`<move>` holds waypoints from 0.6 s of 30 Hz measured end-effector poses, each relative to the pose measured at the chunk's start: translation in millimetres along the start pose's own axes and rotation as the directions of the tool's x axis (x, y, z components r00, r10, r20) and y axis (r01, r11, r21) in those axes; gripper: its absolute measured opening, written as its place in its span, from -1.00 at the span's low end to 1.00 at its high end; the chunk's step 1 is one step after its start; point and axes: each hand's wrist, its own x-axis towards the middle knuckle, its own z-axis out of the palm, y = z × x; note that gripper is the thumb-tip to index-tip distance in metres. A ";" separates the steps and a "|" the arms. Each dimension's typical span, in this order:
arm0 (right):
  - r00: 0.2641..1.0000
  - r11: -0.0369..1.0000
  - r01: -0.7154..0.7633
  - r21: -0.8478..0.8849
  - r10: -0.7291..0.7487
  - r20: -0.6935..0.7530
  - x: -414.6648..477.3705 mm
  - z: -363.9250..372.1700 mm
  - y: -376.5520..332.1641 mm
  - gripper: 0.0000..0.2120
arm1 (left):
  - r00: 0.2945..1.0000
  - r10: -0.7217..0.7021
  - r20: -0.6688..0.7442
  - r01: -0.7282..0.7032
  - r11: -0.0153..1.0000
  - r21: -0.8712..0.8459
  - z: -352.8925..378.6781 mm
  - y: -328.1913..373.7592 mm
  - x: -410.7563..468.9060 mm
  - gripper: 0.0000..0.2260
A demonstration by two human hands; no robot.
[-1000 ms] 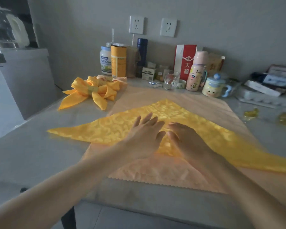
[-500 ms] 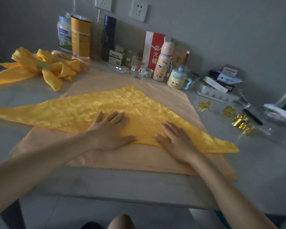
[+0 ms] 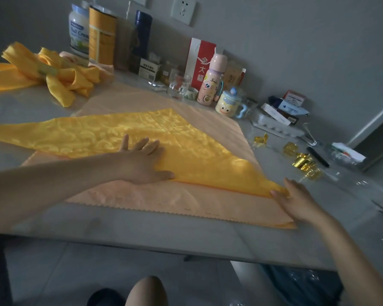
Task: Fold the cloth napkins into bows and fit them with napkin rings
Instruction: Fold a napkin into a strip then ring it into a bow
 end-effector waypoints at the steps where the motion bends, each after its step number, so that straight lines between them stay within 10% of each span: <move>1: 0.995 0.999 0.033 -0.003 -0.033 -0.097 -0.8 -5.6 -7.6 -0.40 | 1.000 0.011 -0.019 -0.011 0.999 0.033 -2.3 4.6 -0.8 -0.32; 4: 0.910 0.951 0.301 0.074 -0.263 -0.322 -12.3 -12.1 -67.3 -0.61 | 0.984 0.107 -0.145 -0.097 0.992 0.076 -5.9 26.1 -0.4 -0.44; 8: 0.798 0.799 0.584 0.144 -0.533 -0.282 -19.9 7.1 -159.3 -0.68 | 0.983 0.054 -0.173 -0.055 0.998 -0.006 1.3 40.5 8.6 -0.41; 18: 0.861 0.729 0.507 0.460 -0.399 -0.316 32.5 22.4 -202.4 -0.75 | 0.965 -0.099 -0.244 -0.033 0.874 -0.485 -21.3 3.3 39.1 -0.54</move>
